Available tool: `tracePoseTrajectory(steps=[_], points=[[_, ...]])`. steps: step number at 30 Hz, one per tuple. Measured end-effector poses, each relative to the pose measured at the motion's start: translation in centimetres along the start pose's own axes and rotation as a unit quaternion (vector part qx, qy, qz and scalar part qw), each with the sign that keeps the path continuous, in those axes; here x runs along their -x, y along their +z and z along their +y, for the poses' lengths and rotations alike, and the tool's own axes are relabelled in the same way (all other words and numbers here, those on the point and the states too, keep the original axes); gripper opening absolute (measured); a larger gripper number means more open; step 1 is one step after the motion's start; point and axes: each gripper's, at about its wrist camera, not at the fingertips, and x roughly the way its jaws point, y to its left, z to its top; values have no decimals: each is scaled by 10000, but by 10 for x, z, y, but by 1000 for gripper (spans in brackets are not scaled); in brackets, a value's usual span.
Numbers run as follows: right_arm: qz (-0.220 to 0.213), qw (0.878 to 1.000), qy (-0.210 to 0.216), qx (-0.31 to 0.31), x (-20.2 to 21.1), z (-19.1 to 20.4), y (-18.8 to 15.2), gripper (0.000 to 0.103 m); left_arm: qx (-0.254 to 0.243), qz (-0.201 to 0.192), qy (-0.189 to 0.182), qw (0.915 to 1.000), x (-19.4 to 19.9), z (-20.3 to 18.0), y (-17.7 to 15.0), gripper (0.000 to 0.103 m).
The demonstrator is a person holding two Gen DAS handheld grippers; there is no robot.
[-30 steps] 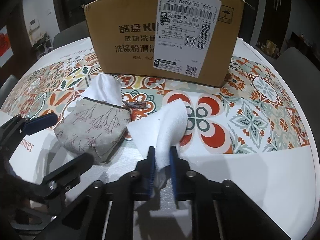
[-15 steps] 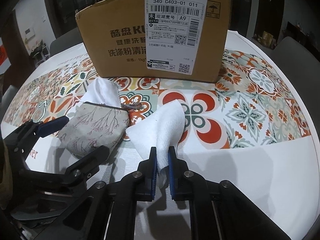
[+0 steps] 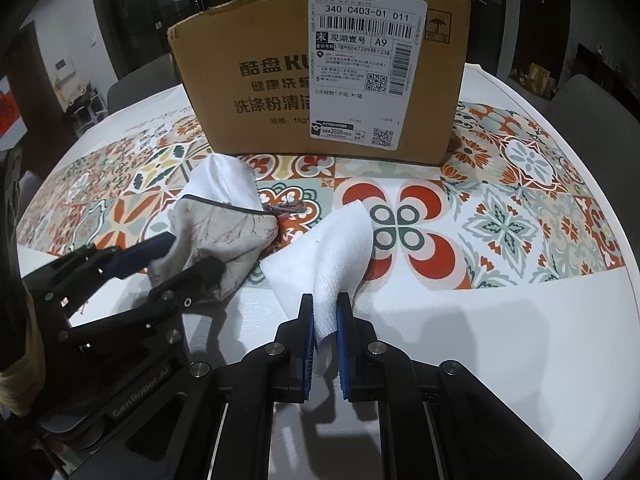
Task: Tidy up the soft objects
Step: 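Grasp the white cloth with the right tool while the left tool grasps the grey floral purse, then lift the purse and cloth and carry both over the cardboard box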
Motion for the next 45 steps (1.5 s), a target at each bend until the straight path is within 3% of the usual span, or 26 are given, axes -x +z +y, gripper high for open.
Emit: tracePoseTrajectory(steps=[3,5,14,45], points=[[-41,10000,26,-24,5,1,1,11,34,-40,-59,10000,6,1,2,21],[-75,10000,43,-31,8,2,1,11,52,-51,-173,9998,9,0,2,8],[-230,9997,90,-50,24,5,2,12,208,-136,-273,9993,23,1,-2,8],[-1373,9900,233,-225,110,15,27,12,236,-1552,-195,9874,127,4,37,8]])
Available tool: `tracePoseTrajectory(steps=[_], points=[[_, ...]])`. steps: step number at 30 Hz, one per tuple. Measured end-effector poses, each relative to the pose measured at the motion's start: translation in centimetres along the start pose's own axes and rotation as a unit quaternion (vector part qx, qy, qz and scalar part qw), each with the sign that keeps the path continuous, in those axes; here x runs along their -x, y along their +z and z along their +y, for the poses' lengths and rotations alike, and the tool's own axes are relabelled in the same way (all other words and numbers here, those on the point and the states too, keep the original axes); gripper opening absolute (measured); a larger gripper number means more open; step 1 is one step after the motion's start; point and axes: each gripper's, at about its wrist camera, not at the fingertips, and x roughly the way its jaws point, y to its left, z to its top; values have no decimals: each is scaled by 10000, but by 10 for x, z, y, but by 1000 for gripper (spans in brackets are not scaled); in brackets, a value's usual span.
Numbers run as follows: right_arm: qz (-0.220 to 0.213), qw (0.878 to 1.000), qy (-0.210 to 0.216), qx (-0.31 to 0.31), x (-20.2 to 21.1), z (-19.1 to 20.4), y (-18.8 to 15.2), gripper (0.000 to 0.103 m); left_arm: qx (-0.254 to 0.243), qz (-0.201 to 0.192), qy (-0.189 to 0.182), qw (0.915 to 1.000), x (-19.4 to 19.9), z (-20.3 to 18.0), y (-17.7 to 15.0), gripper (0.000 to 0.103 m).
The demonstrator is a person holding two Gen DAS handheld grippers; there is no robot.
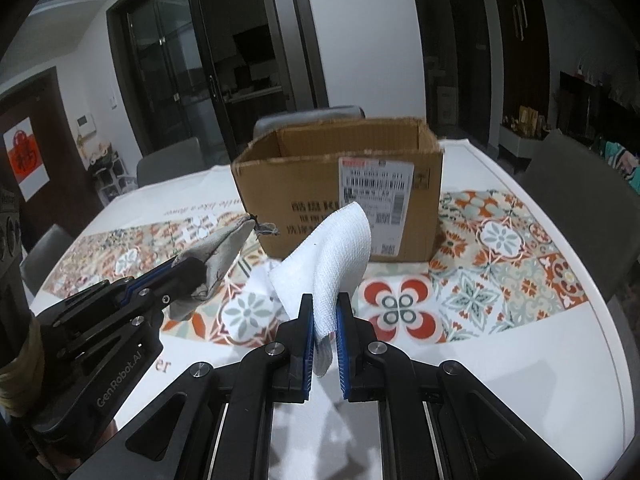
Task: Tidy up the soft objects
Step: 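Lift the purse and cloth and carry both over the cardboard box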
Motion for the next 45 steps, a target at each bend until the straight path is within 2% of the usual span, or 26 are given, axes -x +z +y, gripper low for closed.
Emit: tracePoseTrajectory(steps=[21,31,45], points=[[-826,9966,6,-2,21,2,60,10,-60,-790,-109,9968,9,-2,69,8],[-1103,9939,32,46,17,-3,88,10,-130,-966,-102,9952,-4,2,91,8],[-1135,9934,40,170,-16,-13,122,10,-273,-1009,-34,9945,-41,3,116,8]])
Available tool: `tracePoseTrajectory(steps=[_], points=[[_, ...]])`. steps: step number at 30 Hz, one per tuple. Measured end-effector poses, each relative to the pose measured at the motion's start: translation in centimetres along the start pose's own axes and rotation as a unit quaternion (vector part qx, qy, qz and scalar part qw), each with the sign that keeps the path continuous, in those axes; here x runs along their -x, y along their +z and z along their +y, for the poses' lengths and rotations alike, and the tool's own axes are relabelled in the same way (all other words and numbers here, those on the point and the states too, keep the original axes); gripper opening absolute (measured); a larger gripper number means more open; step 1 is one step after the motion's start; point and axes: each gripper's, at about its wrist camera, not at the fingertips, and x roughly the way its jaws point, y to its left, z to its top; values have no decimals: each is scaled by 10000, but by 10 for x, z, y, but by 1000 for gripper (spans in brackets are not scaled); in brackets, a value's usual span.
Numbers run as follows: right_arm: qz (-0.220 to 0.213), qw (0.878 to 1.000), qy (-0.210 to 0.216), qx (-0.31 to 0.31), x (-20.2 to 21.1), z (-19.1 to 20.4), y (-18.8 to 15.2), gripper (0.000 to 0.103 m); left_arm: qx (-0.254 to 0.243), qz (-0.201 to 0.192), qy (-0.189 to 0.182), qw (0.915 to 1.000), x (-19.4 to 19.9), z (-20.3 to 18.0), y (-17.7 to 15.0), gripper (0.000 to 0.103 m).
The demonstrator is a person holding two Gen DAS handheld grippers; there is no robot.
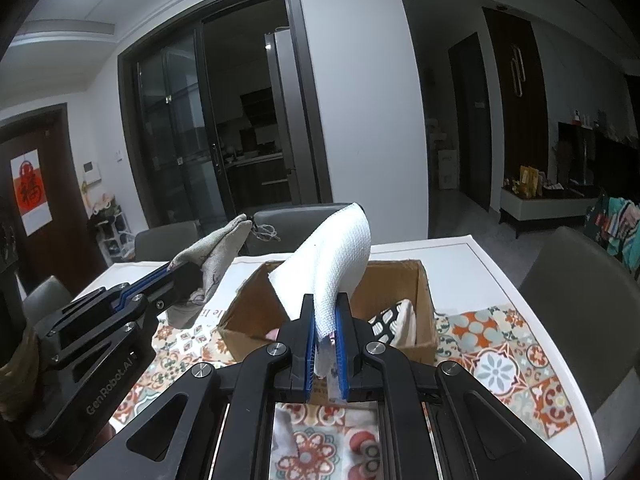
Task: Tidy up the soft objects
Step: 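Lift the purse and cloth and carry both over the cardboard box, then open both tools to drop the purse and cloth into the box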
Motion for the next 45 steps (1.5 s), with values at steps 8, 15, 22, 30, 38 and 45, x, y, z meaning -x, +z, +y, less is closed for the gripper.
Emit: tracePoseTrajectory(steps=[8,15,22,30,38,45], points=[[185,9998,18,20,-37,-12,6,10,-92,115,18,9999,-33,3,0,8],[378,9993,20,24,-65,-21,2,10,-105,348,25,9993,-64,5,-5,8],[566,9984,-21,36,-87,-26,0,10,-152,574,50,9982,-86,4,-12,8],[834,9965,-47,-2,-109,-32,-7,10,-213,861,78,9960,-105,4,-23,9],[1068,9943,-27,-50,-123,-38,-18,16,-264,905,203,9953,-107,3,-29,31],[920,9956,-159,-122,-113,-39,-14,38,-256,721,392,9963,-90,5,-27,41]])
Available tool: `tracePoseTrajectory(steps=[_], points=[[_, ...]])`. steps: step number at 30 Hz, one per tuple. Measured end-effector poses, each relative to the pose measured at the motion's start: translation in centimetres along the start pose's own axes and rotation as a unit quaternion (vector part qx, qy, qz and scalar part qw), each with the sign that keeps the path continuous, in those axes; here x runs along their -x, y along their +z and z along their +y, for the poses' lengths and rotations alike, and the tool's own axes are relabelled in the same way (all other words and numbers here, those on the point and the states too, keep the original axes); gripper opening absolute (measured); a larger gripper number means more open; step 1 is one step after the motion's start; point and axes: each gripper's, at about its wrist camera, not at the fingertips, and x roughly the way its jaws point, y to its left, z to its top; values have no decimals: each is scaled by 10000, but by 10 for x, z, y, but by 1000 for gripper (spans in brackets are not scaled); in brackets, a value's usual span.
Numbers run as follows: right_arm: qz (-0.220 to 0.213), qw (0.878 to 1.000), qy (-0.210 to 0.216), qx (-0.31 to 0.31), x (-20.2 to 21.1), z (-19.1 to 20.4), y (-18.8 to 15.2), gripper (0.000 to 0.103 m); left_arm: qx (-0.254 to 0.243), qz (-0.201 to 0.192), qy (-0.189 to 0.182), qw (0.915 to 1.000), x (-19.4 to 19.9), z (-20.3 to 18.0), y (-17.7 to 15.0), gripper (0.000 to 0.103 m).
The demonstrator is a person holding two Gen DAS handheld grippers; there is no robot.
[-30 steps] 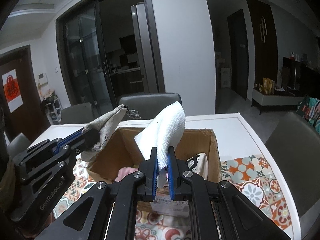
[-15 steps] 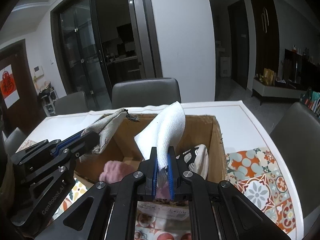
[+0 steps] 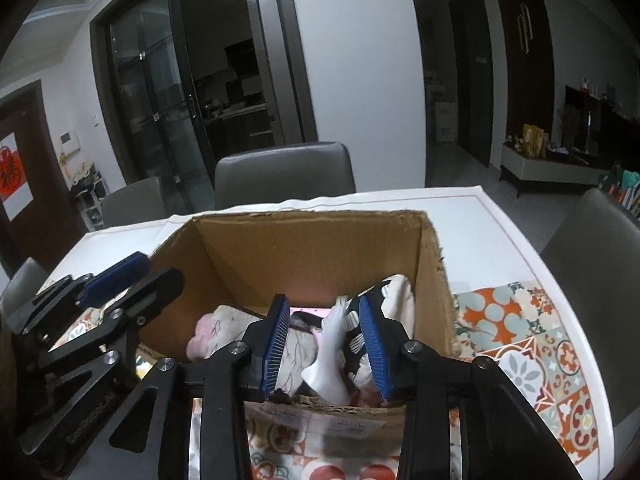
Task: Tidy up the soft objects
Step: 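Open both tools to drop the purse and cloth into the box, then move the right tool back toward the white tissue on the table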
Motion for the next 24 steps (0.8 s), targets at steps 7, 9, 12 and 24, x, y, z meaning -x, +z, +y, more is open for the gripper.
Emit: tracePoseTrajectory(steps=[7,9,12,24], points=[[-200,9998,10,49,27,12,-2,38,-9,-126,60,9999,26,4,-1,44],[-256,9996,42,52,36,17,-4,38,-10,-172,87,9998,35,5,-1,44],[-323,9994,111,52,49,23,-7,38,-35,-234,153,9996,49,8,-1,48],[-280,9989,361,70,78,54,-28,38,-15,-272,441,9987,96,23,-24,51]])
